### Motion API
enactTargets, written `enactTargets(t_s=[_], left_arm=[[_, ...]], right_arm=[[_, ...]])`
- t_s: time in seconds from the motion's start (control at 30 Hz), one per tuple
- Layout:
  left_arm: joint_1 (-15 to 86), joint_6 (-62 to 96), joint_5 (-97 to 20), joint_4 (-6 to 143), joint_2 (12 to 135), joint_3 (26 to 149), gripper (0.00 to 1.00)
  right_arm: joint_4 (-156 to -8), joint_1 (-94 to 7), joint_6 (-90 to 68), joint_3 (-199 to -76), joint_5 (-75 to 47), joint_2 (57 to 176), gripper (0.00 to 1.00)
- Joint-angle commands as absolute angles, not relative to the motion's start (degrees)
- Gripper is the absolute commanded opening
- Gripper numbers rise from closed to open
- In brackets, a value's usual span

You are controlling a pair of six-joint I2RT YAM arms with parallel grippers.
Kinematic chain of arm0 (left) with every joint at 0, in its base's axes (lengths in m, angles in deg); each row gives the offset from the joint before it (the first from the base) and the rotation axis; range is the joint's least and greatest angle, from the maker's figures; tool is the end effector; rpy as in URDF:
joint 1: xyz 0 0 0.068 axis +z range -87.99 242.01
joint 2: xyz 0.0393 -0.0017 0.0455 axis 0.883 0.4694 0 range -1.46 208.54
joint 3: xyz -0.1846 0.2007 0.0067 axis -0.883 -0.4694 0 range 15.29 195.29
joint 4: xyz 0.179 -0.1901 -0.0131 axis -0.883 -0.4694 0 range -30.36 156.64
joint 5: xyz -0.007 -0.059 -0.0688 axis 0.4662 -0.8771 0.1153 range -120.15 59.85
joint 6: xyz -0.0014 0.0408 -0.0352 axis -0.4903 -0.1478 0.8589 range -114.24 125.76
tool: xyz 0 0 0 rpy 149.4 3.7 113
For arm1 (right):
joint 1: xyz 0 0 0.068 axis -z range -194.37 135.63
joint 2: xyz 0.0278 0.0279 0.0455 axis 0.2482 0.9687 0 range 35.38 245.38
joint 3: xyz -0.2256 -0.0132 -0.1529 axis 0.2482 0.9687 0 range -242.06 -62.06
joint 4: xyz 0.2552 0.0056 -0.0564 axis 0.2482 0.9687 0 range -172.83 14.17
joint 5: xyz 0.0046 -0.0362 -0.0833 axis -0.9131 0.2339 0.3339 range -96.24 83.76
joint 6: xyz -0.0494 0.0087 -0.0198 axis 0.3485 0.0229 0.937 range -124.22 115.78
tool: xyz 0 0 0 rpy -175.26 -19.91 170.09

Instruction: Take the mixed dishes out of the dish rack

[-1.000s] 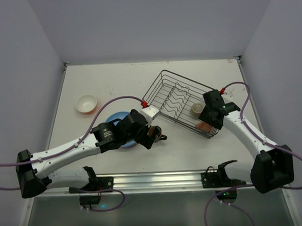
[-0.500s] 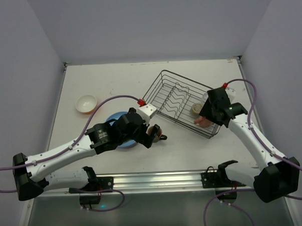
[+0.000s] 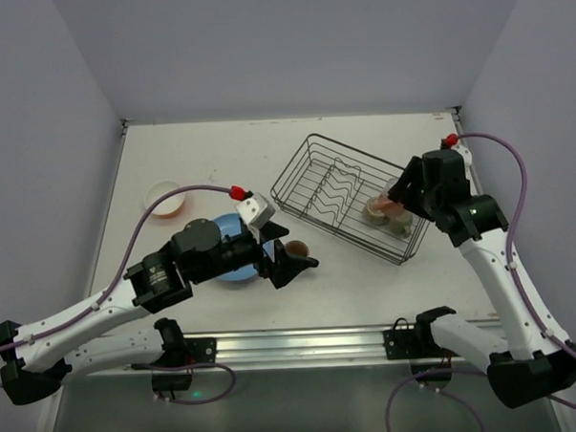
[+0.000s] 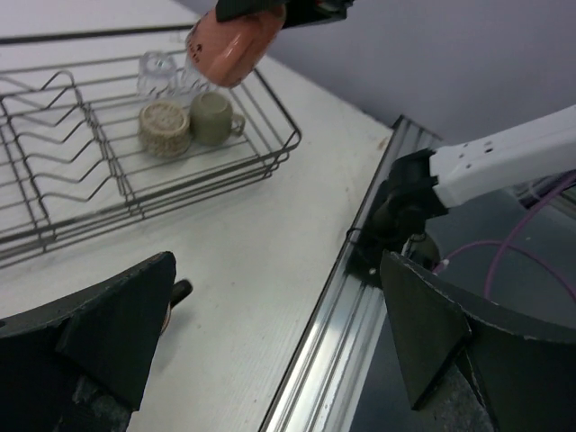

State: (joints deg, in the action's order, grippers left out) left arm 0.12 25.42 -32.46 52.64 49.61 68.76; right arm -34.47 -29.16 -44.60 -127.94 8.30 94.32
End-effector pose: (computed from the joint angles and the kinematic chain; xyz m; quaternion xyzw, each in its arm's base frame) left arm 0.0948 -0.1802 0.3671 0.2910 0.7181 -0.4245 0.4684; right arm 0.1966 0.0427 0.3570 0.2510 0.8702 0.0867 0.4151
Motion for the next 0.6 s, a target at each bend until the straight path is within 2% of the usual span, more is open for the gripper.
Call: enactTargets(t_s=[0.0,0.23,0.57], left_arm=[[0.2,26.6,-40.4,70.5,46.7,64.6,1.0],[0.2,27.6,-41.1,78.5,47.4,64.8,1.0],[0.2,31.1,-41.7,90.5,51.5,62.6,1.0]], right_arm=[[-37.0,-28.6,-41.9,-133.0,-0.7,88.8,0.0],[-44.2,-28.7,-36.9,-131.9,-22.3,80.6,0.0],[-54.7,-28.7,-34.6,-128.4,-38.3,71.4,0.0]])
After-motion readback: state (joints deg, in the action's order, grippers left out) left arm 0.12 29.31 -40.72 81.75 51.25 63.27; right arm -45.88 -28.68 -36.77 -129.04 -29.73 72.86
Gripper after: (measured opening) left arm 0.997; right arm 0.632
